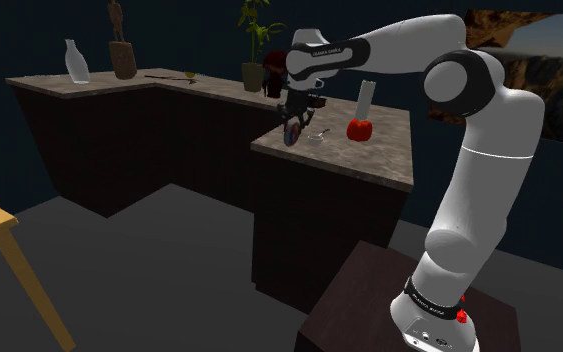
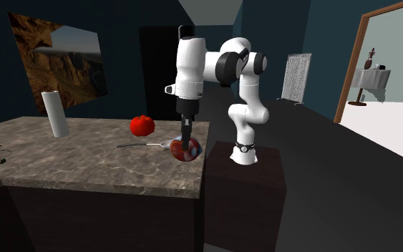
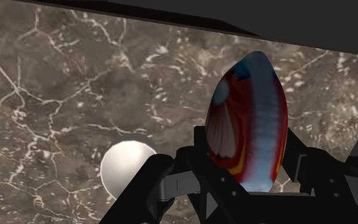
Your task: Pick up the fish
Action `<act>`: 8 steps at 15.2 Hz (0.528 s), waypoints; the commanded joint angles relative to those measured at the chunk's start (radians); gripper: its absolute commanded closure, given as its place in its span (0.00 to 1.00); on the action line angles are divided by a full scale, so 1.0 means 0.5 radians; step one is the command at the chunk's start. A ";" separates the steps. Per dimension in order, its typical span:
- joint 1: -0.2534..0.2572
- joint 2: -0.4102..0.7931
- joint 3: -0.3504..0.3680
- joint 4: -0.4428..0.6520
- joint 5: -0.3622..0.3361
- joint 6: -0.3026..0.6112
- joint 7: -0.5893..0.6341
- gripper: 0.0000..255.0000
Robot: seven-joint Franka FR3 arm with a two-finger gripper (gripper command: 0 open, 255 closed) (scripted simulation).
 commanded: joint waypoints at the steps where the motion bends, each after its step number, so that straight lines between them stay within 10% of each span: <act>1: -0.001 0.000 -0.001 0.041 0.000 -0.042 -0.003 1.00; 8: 0.000 0.014 0.000 0.248 0.003 -0.235 -0.011 1.00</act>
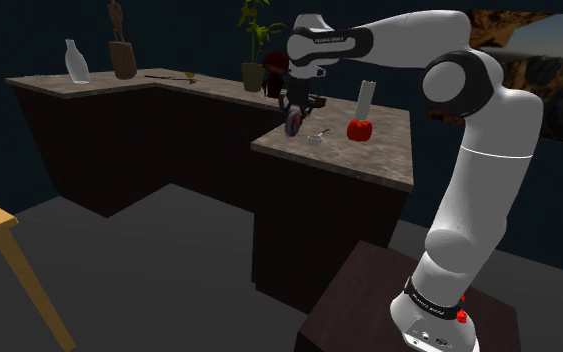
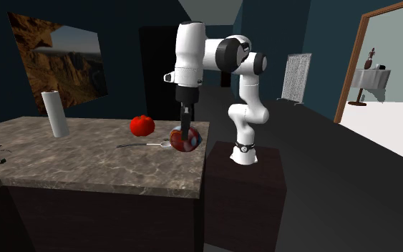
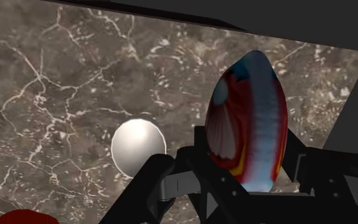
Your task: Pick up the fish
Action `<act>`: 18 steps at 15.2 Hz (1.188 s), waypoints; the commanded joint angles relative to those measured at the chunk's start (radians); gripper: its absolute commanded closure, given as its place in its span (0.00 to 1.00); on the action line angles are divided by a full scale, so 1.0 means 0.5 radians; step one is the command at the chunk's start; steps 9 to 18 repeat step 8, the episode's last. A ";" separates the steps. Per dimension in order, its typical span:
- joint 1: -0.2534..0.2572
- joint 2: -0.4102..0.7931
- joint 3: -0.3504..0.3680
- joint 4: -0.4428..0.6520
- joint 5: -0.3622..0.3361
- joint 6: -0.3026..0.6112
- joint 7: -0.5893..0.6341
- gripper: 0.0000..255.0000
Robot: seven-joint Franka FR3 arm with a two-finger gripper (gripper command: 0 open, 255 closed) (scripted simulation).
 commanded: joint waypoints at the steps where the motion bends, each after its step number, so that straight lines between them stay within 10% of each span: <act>1: 0.000 0.005 0.000 0.069 0.000 -0.063 -0.002 1.00; 18: 0.001 0.036 0.000 0.250 0.002 -0.214 -0.008 1.00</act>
